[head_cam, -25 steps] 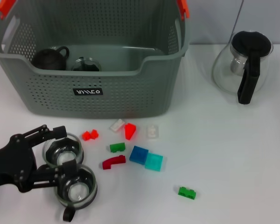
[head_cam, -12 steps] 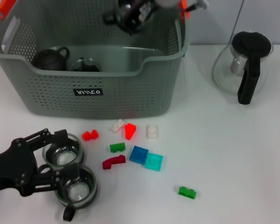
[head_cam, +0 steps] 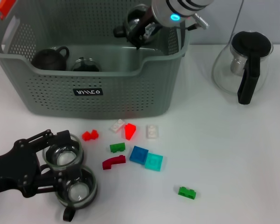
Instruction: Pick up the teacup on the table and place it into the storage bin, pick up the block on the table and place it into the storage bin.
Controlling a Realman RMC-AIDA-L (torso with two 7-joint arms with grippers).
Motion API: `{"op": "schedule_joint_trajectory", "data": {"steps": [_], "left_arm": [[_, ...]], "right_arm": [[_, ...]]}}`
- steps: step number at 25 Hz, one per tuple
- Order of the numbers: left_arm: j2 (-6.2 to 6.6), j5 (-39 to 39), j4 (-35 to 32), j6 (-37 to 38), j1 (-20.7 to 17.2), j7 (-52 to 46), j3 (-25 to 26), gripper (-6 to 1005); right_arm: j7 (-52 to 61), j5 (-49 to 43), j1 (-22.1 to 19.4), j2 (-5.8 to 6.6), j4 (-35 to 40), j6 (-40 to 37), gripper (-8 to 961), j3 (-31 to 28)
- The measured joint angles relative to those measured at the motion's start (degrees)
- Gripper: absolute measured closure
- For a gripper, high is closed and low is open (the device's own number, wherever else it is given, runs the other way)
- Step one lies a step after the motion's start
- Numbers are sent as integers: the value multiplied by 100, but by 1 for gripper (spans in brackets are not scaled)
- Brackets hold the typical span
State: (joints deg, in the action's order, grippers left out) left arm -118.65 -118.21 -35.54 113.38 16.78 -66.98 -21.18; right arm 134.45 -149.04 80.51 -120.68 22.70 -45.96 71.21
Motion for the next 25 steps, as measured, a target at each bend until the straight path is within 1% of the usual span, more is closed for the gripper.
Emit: {"op": "schedule_joint_trajectory", "data": {"steps": [25], "left_arm": [[0,0,3,-35,-8,10,0,99]], "right_arm": [[20,3,-51,27,-41,-176,897,-2]]}}
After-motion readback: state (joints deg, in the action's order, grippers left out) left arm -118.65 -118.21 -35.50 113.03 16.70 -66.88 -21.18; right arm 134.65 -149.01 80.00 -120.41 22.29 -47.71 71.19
